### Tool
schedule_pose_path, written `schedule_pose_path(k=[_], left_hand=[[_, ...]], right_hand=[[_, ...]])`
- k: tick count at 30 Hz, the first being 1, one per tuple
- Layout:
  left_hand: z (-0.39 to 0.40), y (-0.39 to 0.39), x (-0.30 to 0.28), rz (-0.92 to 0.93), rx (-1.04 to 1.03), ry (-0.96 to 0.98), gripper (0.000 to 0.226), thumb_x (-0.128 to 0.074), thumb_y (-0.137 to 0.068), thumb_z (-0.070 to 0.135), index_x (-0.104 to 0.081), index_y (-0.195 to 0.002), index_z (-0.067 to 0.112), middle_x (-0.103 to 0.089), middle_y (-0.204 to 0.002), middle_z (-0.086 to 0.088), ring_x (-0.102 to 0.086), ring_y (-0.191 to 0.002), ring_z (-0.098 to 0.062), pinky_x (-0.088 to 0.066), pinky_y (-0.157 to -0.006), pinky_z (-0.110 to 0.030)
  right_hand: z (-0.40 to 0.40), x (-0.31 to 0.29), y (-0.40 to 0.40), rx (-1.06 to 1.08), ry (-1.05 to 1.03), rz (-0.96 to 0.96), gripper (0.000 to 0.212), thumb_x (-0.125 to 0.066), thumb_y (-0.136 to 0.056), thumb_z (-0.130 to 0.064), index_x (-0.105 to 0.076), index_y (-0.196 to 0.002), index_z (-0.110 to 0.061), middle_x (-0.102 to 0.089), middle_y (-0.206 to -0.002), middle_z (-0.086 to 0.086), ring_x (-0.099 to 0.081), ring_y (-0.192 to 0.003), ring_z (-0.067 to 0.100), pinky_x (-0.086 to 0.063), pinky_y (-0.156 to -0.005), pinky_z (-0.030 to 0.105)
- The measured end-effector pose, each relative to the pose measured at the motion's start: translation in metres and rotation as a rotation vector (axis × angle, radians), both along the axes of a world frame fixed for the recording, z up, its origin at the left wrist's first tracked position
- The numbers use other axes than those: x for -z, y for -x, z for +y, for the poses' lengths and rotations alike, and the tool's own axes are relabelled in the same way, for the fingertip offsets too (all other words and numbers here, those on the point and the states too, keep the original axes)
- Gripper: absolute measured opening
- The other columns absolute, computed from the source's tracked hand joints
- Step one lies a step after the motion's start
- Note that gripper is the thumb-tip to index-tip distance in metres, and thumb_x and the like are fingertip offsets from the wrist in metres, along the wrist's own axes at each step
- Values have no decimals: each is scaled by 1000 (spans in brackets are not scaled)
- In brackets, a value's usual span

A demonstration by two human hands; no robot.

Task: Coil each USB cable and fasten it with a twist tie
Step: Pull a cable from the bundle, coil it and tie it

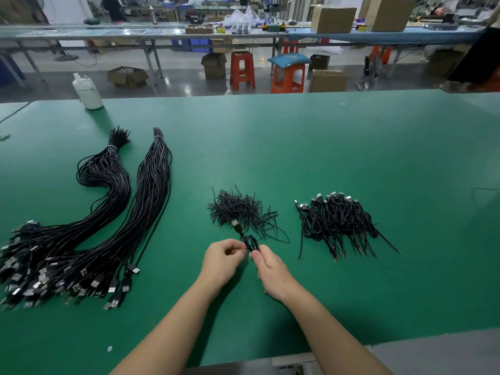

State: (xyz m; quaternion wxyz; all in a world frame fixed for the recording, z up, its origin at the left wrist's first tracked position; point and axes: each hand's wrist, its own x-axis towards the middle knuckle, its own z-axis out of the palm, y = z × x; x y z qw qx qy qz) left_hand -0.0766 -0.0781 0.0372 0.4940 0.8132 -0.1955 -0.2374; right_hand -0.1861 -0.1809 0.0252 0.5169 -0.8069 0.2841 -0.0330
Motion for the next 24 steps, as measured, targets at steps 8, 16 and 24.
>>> schedule_pose_path(k=[8, 16, 24], left_hand=[[6, 6, -4, -311, 181, -101, 17, -66, -88, 15, -71, -82, 30, -66, -83, 12, -60, -76, -5, -42, -68, -8], [21, 11, -7, -1271, 427, -141, 14, -75, -72, 6, -63, -78, 11, -58, -82, -5, -56, -69, -25, -46, -56, -32], [13, -2, -30, -1314, 741, -156, 28, -39, -83, 9, -64, -97, 11, -68, -106, -4, -64, -107, -21, -46, -96, -34]], right_hand=[[0, -5, -1, 33, -83, -28, 25, -34, -106, -37, -50, -98, -19, -47, -78, -5, -45, -73, 15, -39, -68, 38], [0, -4, -3, 64, -194, -51, 25, -38, -105, -33, -46, -87, -18, -41, -73, 1, -37, -56, 11, -34, -44, 30], [2, -9, -4, 45, -291, -44, 31, -39, -105, -33, -56, -94, -9, -38, -59, -7, -35, -48, 9, -37, -45, 30]])
